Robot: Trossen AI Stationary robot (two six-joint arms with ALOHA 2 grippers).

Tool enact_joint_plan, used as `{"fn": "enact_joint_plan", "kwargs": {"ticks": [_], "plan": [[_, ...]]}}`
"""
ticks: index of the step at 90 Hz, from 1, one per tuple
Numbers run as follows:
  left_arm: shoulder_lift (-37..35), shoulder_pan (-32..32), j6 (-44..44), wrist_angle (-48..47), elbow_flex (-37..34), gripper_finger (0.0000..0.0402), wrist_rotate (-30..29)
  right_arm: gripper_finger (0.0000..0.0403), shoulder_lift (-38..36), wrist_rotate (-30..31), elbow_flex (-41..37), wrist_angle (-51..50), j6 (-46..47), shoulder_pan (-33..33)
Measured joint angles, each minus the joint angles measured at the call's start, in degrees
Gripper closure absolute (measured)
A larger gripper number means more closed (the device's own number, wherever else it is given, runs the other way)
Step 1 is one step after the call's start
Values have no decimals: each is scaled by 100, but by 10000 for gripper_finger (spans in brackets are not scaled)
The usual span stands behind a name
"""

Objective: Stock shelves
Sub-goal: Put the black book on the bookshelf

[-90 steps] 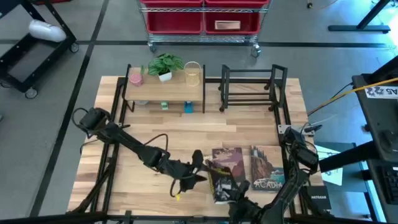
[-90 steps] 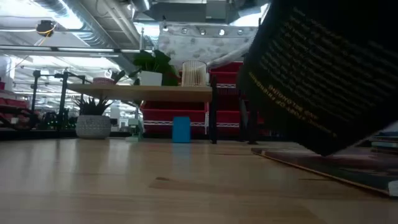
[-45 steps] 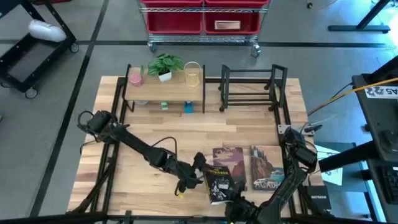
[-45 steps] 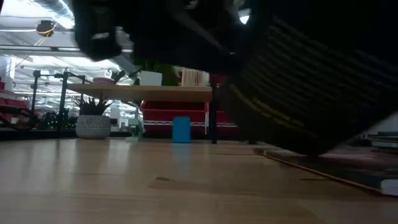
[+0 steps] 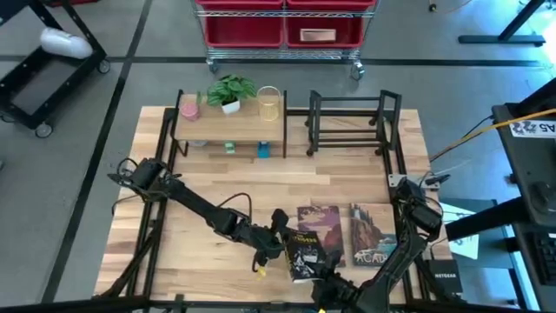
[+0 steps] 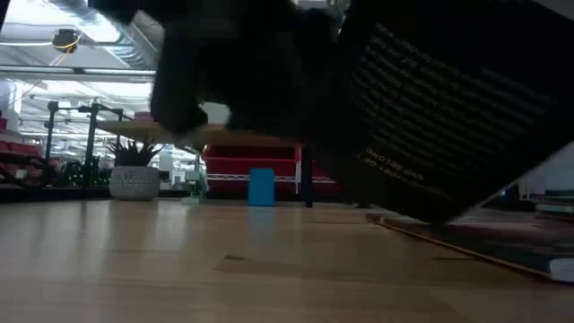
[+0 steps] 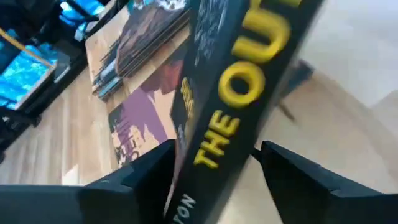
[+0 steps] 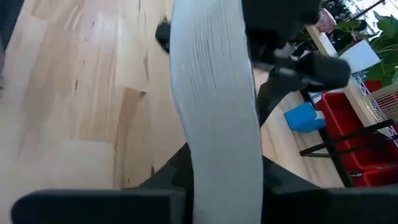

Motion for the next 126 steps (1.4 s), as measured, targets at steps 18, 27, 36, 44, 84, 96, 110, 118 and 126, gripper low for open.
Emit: {"fn": "enact_joint_plan", "kwargs": {"ticks": [18, 27, 36, 44, 84, 96, 110, 118, 126], "plan": [[95, -112, -380, -107, 3, 365, -895, 338, 0, -5, -4, -67, 262, -16], [72, -236, -431, -132, 48, 365, -1713, 314, 0, 12, -4, -280, 271, -19], [55, -359, -339, -685, 257, 365, -2912, 271, -28, -289, -4, -611, 594, -117], [65, -358, -406, -1544, 478, 365, -3793, 222, -94, -632, -4, -973, 880, -184], [90, 69, -1339, -2951, 1017, 365, -4480, 111, -175, 452, 396, -952, 295, -530], [90, 145, -1341, -2945, 1022, 365, -4432, 130, -175, 451, 396, -899, -278, -991], [94, 145, -1487, -2961, 1022, 365, -4213, 159, -173, -26, 396, -920, -381, -1544], [100, 122, -1536, -3035, 1014, 365, -4229, 186, -173, -476, 398, -1037, -366, -1753], [107, 78, -1772, -3228, 1014, 365, -4214, 234, -173, -621, 398, -1172, -360, -1827]]}}
